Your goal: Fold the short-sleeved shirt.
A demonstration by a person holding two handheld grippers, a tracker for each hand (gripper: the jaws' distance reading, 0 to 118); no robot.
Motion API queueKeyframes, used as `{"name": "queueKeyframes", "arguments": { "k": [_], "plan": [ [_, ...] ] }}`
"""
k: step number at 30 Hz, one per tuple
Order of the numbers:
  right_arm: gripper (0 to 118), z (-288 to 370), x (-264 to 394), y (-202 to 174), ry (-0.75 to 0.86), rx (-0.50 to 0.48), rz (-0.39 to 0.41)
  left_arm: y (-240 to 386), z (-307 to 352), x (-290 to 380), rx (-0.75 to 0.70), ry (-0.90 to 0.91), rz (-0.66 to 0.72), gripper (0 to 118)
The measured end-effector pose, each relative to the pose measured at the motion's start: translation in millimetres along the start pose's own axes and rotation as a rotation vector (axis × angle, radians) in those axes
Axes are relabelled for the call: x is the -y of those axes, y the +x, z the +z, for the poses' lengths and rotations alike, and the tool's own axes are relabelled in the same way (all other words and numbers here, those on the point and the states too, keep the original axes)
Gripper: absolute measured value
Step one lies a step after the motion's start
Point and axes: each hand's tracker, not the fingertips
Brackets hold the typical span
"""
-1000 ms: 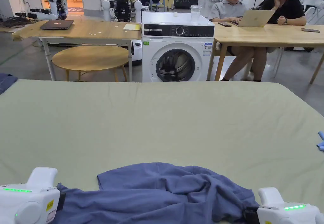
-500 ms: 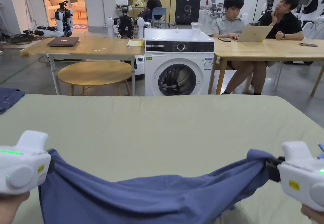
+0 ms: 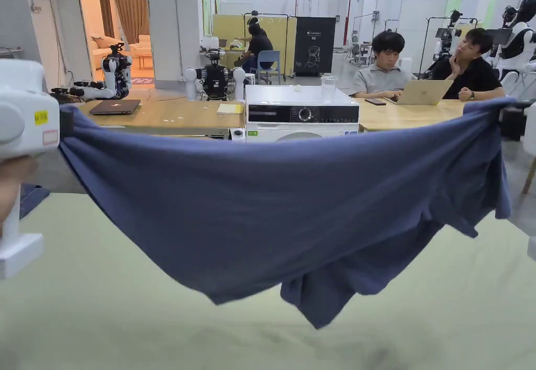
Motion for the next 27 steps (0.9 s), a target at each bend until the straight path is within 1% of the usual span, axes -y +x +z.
{"name": "queueKeyframes", "arguments": {
  "k": [2,4,6,8,10,13,16,17,20,22,25,27],
  "plan": [
    [6,-4.2,-14.0,-0.8,0.015,0.007,-0.002,-0.2,-8.2,-16.0,-0.002,0.026,0.025,0],
    [6,-11.0,-21.2,-1.8,0.026,0.009,-0.003,6.3,-13.2,-25.8,-0.024,0.053,-0.016,0],
    [6,-18.2,-18.9,-4.7,0.027,0.012,-0.001,10.0,-21.9,-25.2,-0.032,0.053,-0.044,0],
    [6,-26.8,-5.9,-8.8,0.012,0.009,0.001,11.6,-31.2,-15.4,-0.022,0.038,-0.028,0],
    [6,-38.0,15.6,-13.5,-0.016,0.008,-0.001,14.8,-44.6,7.2,-0.021,0.007,-0.012,0],
    [6,-56.9,56.1,-19.3,-0.067,0.023,-0.014,22.1,-66.8,51.4,-0.025,-0.074,-0.027,0],
    [6,-66.5,93.1,-24.5,-0.111,0.044,-0.023,20.7,-80.3,93.5,-0.001,-0.142,0.050,0],
    [6,-67.7,102.9,-24.9,-0.121,0.046,-0.022,19.9,-81.3,101.6,-0.001,-0.130,0.060,0],
    [6,-65.1,120.4,-21.7,-0.145,0.051,-0.015,16.2,-79.8,118.3,0.008,-0.152,0.072,0],
    [6,-55.7,126.6,-16.7,-0.156,0.045,-0.020,12.3,-69.5,123.7,0.040,-0.166,0.096,0],
    [6,-25.4,133.6,-6.4,-0.157,0.024,-0.025,5.6,-41.5,134.4,0.061,-0.159,0.085,0],
    [6,3.1,143.4,1.6,-0.163,0.000,-0.008,-2.0,-16.8,146.2,0.098,-0.173,0.074,0]
  ]
}}
